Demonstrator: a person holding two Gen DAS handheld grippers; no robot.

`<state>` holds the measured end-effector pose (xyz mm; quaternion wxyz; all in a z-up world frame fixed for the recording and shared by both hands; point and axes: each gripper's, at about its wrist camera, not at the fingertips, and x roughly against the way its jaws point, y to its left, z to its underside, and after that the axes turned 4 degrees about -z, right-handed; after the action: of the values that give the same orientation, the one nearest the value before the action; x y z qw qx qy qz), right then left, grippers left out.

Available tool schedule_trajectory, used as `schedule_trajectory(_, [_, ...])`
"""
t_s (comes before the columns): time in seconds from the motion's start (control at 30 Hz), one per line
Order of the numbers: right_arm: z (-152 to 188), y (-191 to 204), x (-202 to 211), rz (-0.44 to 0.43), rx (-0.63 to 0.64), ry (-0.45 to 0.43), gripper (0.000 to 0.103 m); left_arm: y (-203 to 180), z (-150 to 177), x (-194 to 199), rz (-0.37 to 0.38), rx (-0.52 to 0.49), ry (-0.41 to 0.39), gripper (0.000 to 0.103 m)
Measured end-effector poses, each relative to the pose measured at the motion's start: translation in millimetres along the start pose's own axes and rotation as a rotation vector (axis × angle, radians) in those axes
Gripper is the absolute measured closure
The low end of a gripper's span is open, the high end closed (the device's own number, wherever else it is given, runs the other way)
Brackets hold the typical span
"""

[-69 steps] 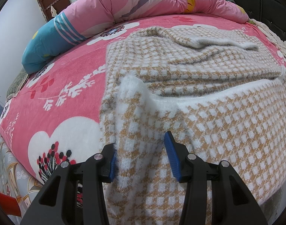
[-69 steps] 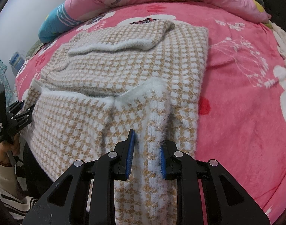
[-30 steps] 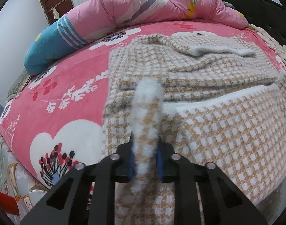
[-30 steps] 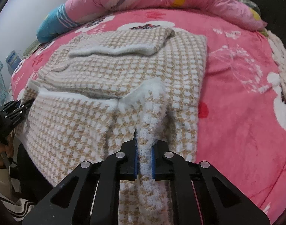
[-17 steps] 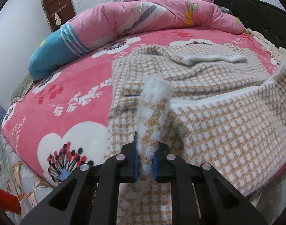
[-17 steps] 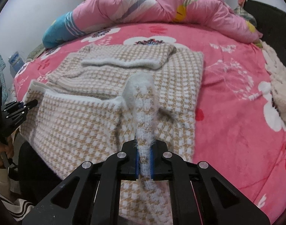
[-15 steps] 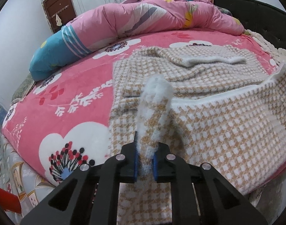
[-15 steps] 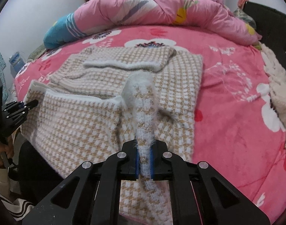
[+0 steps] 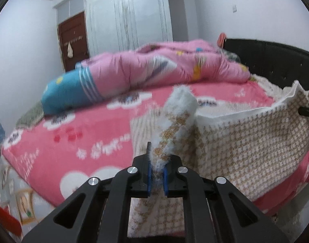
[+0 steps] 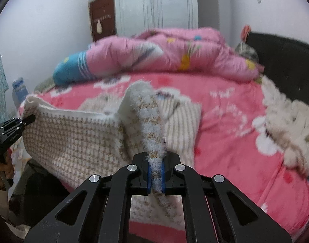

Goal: Fold large clothes

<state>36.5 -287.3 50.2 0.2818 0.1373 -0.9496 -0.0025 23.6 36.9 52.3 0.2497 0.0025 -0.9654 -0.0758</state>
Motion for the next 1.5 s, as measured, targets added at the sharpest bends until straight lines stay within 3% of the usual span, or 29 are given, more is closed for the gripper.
schedule_trajectory(0.13, [-48,-15,-22,0.004,0.031,-0.060,0.098,13,-44,-24,0.015,0.006,-0.036,0.095])
schedule_trajectory(0.2, [-78,-29,-48,-0.008,0.020,-0.072,0.098,21,-72,-54,0.027,0.013,-0.036,0.095])
schedule_trajectory(0.37, [-118,-60,-134,-0.021,-0.059,-0.019,0.098,28,-114,-152,0.060,0.012,0.058,0.095])
schedule_trajectory(0.47, [-113,-76,-203,0.019,-0.100,0.077,0.098,26,-110,-227,0.100,0.029,0.193,0.094])
schedule_trajectory(0.57, [-83,-100,-268,0.041,-0.178,0.211,0.097,23,-82,-284,0.132,0.056,0.328,0.091])
schedule_trajectory(0.6, [-69,-109,-288,0.026,-0.217,0.273,0.095,23,-70,-304,0.140,0.072,0.384,0.087])
schedule_trajectory(0.63, [-58,-118,-300,0.006,-0.261,0.316,0.089,24,-65,-312,0.144,0.082,0.412,0.076])
schedule_trajectory(0.7, [-54,-127,-295,-0.039,-0.315,0.301,0.084,36,-55,-322,0.163,0.132,0.438,0.062])
schedule_trajectory(0.77, [-62,-129,-275,-0.017,-0.314,0.262,0.067,53,-62,-314,0.182,0.185,0.406,0.056])
schedule_trajectory(0.8, [-70,-128,-260,0.008,-0.290,0.214,0.053,63,-69,-305,0.178,0.211,0.363,0.054])
schedule_trajectory(0.87, [-84,-120,-241,-0.024,-0.260,0.153,0.053,78,-85,-287,0.201,0.259,0.275,0.052])
schedule_trajectory(0.93, [-91,-109,-249,-0.085,-0.259,0.165,0.053,82,-100,-280,0.276,0.306,0.239,0.051])
schedule_trajectory(1.07, [-89,-83,-303,-0.172,-0.257,0.281,0.053,35,-103,-314,0.397,0.233,0.361,0.048])
schedule_trajectory(1.13, [-83,-94,-329,-0.131,-0.294,0.308,0.055,13,-85,-346,0.315,0.155,0.442,0.047])
schedule_trajectory(1.17, [-82,-107,-333,-0.129,-0.348,0.301,0.058,16,-79,-357,0.308,0.174,0.454,0.045])
schedule_trajectory(1.23, [-77,-146,-325,-0.126,-0.535,0.257,0.065,41,-76,-364,0.296,0.313,0.439,0.046])
schedule_trajectory(1.27, [-76,-161,-318,-0.084,-0.579,0.244,0.064,54,-77,-364,0.277,0.379,0.437,0.046])
schedule_trajectory(1.3, [-77,-175,-304,0.033,-0.582,0.244,0.057,72,-78,-363,0.251,0.451,0.433,0.046])
schedule_trajectory(1.33, [-79,-181,-294,0.060,-0.575,0.236,0.056,86,-79,-360,0.243,0.503,0.426,0.046])
schedule_trajectory(1.43, [-84,-161,-251,-0.002,-0.514,0.194,0.052,99,-89,-331,0.233,0.508,0.368,0.046])
schedule_trajectory(1.5, [-88,-116,-229,-0.071,-0.366,0.183,0.043,79,-103,-298,0.312,0.421,0.304,0.046])
